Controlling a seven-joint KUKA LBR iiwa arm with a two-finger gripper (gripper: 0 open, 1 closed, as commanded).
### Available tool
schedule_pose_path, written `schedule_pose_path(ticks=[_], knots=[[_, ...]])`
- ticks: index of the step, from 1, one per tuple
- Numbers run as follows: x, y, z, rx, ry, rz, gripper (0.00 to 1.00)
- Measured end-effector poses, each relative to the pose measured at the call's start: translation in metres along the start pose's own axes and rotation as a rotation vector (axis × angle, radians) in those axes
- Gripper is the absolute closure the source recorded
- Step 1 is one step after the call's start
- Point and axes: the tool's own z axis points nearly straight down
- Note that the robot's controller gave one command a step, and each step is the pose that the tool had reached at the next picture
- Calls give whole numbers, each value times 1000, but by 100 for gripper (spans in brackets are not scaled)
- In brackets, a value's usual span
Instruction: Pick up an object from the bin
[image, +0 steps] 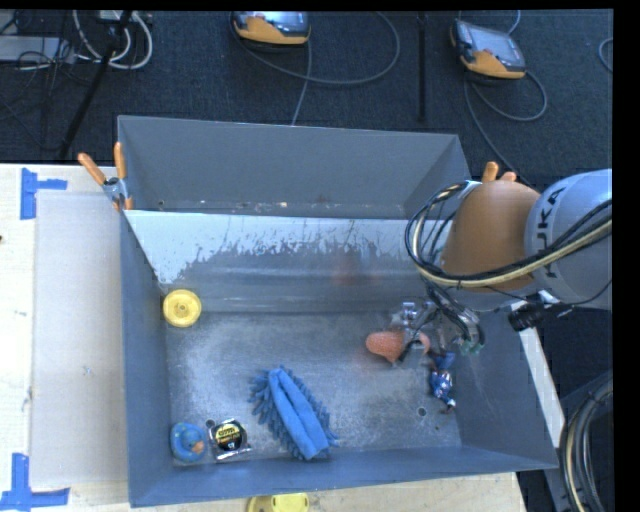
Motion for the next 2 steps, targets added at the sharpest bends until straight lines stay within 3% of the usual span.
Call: schedule_pose_path(ticks=[1, 2], knots=[[0, 0, 0, 0, 0, 0, 100], [-10, 8, -174, 1, -6, 0, 100]])
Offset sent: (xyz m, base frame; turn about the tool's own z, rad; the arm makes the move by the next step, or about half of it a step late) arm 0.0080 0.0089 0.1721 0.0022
